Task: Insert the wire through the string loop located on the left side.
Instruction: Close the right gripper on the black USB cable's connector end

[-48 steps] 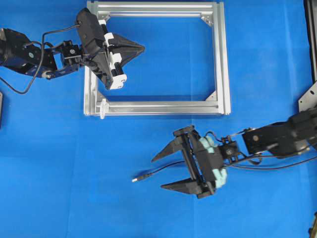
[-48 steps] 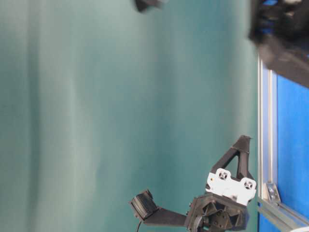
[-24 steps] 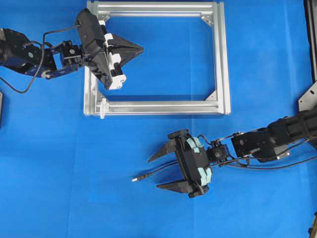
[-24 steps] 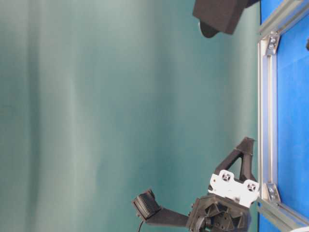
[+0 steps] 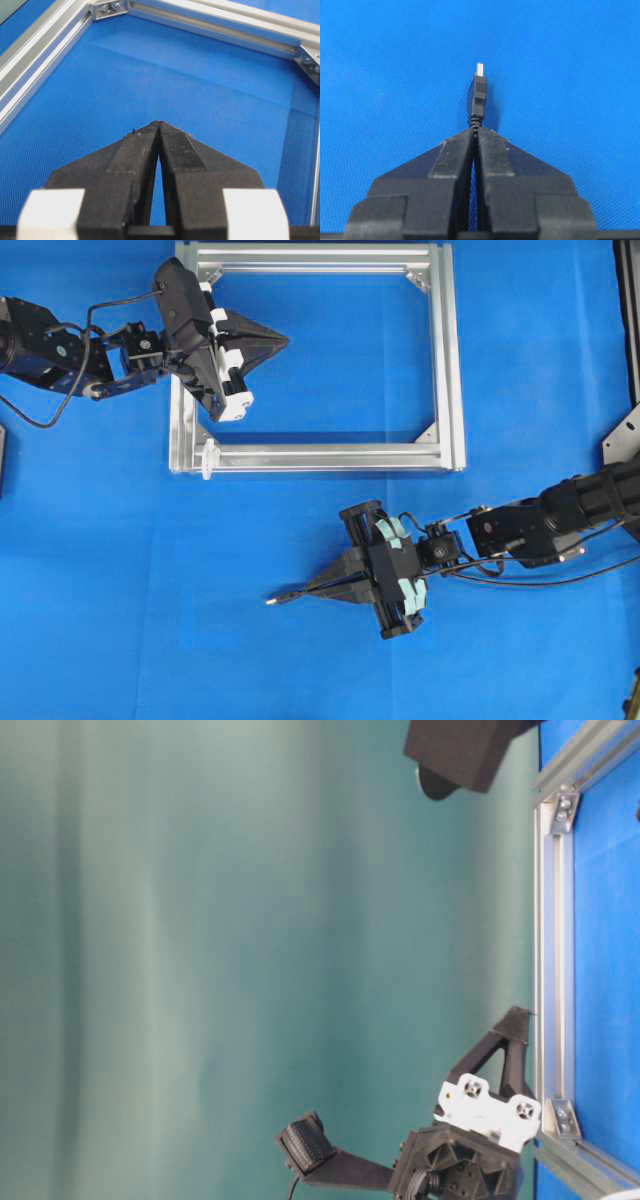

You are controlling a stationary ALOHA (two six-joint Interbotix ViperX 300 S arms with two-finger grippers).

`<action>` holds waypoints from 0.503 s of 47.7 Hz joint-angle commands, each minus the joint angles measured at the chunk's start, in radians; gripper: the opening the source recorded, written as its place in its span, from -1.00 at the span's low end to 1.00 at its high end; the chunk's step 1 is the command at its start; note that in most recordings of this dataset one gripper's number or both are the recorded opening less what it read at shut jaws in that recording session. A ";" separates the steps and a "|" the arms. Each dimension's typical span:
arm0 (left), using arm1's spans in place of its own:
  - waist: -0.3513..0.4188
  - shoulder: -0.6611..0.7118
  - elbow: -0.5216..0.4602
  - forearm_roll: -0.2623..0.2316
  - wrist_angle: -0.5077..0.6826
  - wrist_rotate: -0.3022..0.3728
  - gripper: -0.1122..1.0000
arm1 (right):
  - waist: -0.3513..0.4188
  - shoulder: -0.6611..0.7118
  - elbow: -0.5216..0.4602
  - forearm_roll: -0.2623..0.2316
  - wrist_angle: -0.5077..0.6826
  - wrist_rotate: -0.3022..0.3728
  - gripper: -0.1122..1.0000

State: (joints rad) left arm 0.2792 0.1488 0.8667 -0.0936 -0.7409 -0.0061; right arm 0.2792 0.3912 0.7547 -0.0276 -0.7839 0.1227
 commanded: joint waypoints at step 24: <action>0.002 -0.038 -0.003 0.003 0.002 -0.002 -0.80 | 0.000 -0.086 0.005 0.002 0.012 -0.003 -0.81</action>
State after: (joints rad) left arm 0.2807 0.1457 0.8698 -0.0920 -0.7348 -0.0061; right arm 0.2792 0.3605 0.7639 -0.0276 -0.7762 0.1197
